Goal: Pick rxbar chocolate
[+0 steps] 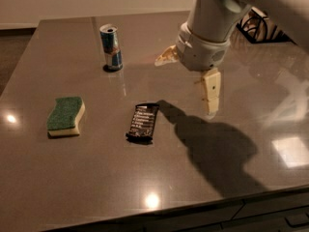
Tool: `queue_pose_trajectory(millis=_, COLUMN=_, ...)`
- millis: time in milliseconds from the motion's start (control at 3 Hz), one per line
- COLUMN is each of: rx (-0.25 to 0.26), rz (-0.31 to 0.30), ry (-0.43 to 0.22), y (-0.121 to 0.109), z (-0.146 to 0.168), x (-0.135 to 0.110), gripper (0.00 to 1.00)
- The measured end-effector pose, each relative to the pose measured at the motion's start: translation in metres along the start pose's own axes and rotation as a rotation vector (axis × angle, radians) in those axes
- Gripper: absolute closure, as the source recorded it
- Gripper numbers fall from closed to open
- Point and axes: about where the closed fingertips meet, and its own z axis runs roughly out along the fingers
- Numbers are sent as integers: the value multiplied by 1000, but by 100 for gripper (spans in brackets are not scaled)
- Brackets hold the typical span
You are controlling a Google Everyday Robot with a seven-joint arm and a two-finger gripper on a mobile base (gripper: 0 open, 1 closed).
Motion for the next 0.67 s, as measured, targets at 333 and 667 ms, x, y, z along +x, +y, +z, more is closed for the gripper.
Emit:
queue_pose_trajectory(millis=333, rx=-61, rz=-94, ry=-15, y=-12, z=24, x=-16, gripper=0)
queue_pose_trajectory(millis=667, rx=-103, rz=-175, ry=-43, y=-16, z=41, x=-41, gripper=0)
